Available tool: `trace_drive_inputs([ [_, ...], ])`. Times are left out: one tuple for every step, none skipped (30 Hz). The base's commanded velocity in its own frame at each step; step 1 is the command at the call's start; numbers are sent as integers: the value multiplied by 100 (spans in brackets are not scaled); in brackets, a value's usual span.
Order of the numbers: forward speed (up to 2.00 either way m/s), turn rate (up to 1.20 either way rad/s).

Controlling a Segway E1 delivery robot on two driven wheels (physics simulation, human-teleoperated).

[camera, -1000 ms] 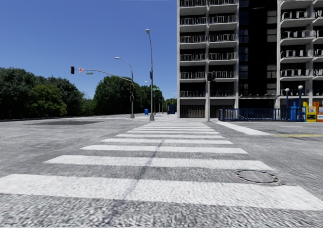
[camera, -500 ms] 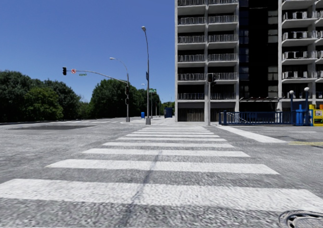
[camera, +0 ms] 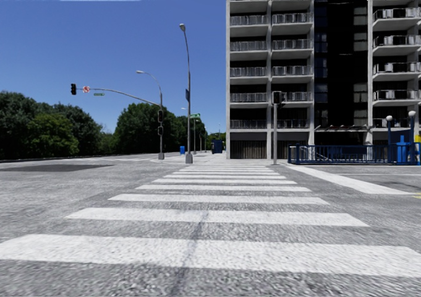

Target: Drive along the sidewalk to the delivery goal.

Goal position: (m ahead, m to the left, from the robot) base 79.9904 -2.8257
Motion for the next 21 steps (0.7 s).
trace_drive_inputs([
  [200, -40],
  [200, -40],
  [200, -40],
  [200, -40],
  [200, -32],
  [200, -32],
  [200, -15],
  [200, -8],
  [200, 0],
  [200, 0],
  [200, 0],
  [200, 0],
  [200, 0],
  [200, 0],
  [200, 0],
  [200, 0],
  [200, 0],
  [200, 0],
  [200, 0],
  [200, 0],
  [200, 0],
])
